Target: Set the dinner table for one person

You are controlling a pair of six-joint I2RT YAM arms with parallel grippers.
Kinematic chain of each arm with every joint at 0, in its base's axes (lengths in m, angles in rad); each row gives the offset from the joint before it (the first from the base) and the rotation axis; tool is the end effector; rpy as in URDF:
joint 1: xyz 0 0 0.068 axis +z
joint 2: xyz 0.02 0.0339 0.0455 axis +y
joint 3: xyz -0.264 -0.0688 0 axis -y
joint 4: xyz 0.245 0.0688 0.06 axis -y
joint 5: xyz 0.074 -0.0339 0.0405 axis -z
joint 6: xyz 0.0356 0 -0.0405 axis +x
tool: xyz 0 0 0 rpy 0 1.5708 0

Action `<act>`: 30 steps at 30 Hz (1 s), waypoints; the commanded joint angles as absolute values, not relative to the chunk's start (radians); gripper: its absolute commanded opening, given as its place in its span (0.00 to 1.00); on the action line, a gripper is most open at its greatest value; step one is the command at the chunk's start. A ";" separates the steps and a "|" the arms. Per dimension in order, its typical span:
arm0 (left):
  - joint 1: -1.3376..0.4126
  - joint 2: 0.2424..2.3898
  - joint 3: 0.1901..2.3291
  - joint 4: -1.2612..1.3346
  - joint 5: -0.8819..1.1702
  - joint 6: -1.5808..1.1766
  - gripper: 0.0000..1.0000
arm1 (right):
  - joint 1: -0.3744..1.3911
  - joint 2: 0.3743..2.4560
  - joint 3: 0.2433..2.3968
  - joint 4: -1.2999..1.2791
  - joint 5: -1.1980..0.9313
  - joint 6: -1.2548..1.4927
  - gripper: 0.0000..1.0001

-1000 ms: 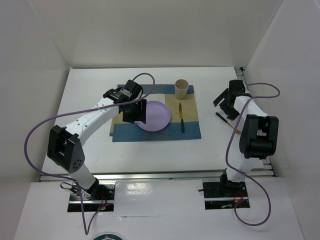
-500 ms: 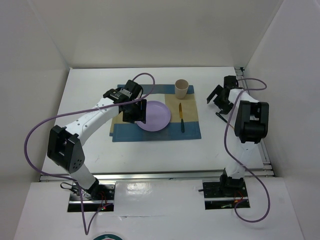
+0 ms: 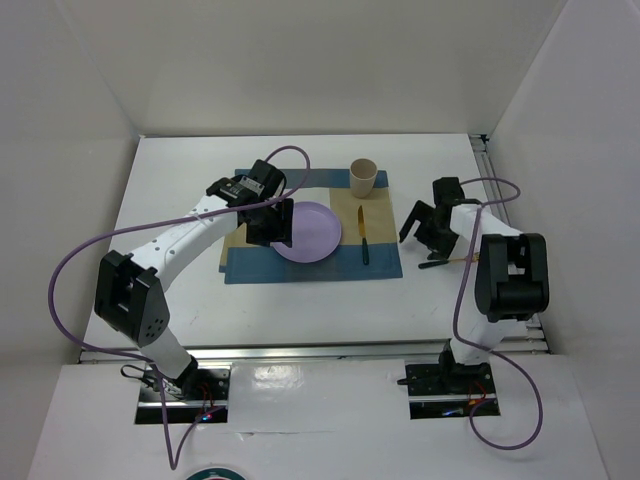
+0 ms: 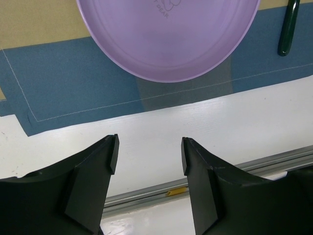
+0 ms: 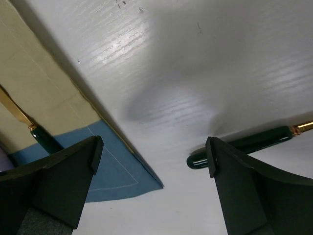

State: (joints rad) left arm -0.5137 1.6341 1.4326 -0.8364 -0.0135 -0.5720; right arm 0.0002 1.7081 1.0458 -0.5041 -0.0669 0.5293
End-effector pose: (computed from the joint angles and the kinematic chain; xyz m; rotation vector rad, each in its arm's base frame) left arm 0.3002 -0.1688 0.2923 -0.0823 2.6544 -0.3591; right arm 0.3293 0.0024 0.1710 0.7031 2.6679 0.2371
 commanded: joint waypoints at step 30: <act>-0.511 1.578 1.399 -0.810 -0.006 -0.549 0.70 | -0.083 1.683 0.937 -0.603 0.155 0.867 0.62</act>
State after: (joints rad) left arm -0.5137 1.6196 1.4002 -0.8211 -0.0029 -0.5716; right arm -0.0948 1.6352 0.9287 -0.6365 0.0647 0.8391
